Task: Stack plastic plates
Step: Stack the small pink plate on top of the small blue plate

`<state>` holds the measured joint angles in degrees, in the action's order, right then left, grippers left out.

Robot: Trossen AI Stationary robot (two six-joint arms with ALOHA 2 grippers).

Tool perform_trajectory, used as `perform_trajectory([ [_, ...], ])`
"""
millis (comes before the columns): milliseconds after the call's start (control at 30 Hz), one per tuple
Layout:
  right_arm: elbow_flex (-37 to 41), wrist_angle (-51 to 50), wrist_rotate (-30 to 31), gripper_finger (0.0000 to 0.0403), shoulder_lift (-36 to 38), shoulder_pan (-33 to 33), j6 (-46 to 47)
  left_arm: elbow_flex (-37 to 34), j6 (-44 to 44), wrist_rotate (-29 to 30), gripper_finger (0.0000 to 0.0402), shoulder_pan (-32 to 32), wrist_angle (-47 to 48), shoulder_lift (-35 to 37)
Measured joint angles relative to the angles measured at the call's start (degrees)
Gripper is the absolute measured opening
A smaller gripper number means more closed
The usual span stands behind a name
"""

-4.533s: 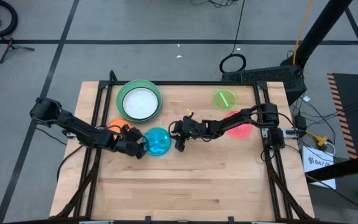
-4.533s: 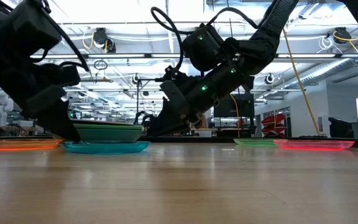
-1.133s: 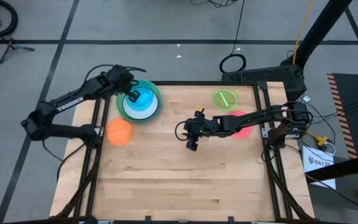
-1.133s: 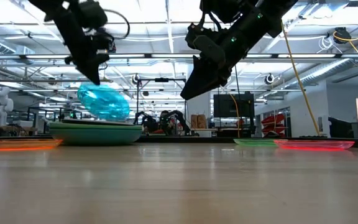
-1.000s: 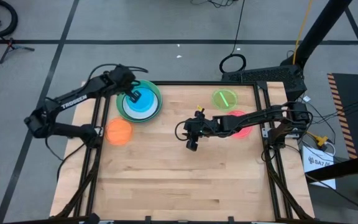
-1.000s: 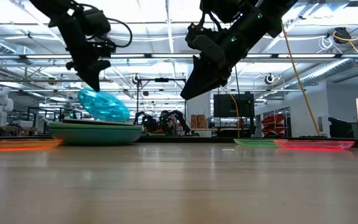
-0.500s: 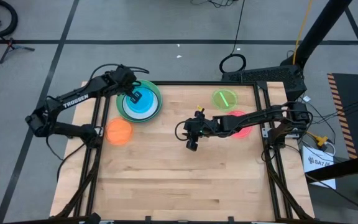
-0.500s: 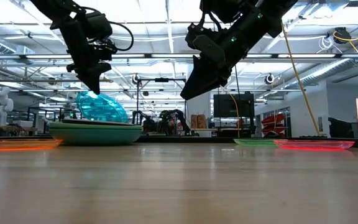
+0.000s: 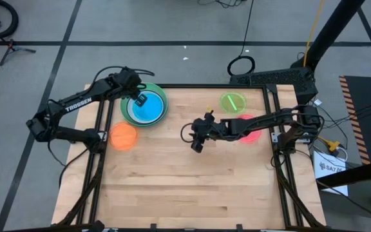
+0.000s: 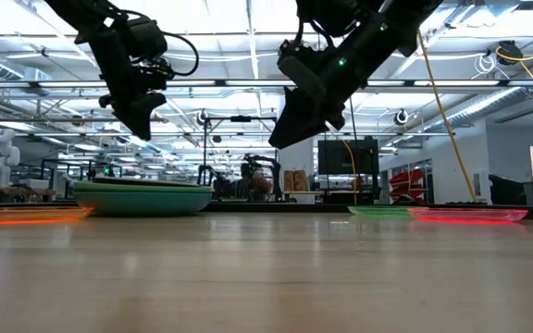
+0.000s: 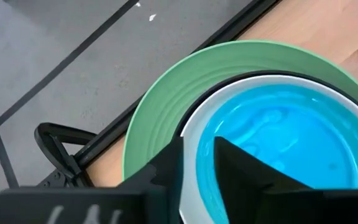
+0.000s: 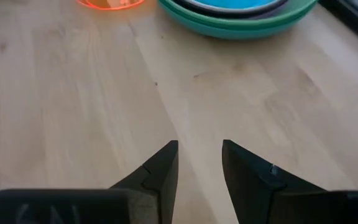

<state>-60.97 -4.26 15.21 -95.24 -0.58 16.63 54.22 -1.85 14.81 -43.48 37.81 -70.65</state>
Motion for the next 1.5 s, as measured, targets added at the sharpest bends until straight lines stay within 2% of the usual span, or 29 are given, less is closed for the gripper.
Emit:
perform_trajectory([
  [100, 0.0, -1.87, -0.04, 0.0116, 0.02, 0.88, 3.73, 0.0, 0.95, 0.01, 0.0116, 0.54, -0.8, 0.17],
  [233, 0.0, -8.61, -0.13, 0.0116, 0.02, 2.61, 10.23, -0.02, 3.57, -1.87, 0.0122, 4.49, 0.06, 2.2],
  [533, 0.0, -35.46, 0.9, 0.0116, 1.91, 3.05, 22.58, -0.94, 6.7, -2.8, 0.0122, 23.01, -2.37, 12.96],
  [733, -0.02, -49.89, 2.94, 0.0116, 2.83, -0.38, 24.69, -9.56, 7.76, 0.28, 0.0122, 35.67, -11.2, 21.69],
  [833, -0.02, -52.75, 2.86, 0.0116, 2.8, -2.8, 24.09, -15.25, 7.74, 2.97, 0.0122, 39.56, -17.24, 25.07],
  [933, -0.02, -52.99, 1.44, 0.0116, 2.8, -5.53, 22.09, -18.71, 7.51, 6.91, 0.0122, 40.85, -22.07, 27.11],
  [1100, -0.02, -53.05, -3.71, 0.0116, 2.79, -10.06, 19.57, -19.23, 2.59, 9.88, 0.0122, 40.83, -25.35, 27.23],
  [1333, -0.02, -56.93, -6.9, 0.0116, 2.78, -12.61, 21.14, -19.23, -3.03, 11.3, 0.0122, 40.28, -26.1, 27.19],
  [1500, -0.02, -55.51, -7.85, 0.0116, 2.48, -12.43, 24.27, -19.22, -8.45, 11.38, 0.0122, 38.91, -26.1, 27.17],
])
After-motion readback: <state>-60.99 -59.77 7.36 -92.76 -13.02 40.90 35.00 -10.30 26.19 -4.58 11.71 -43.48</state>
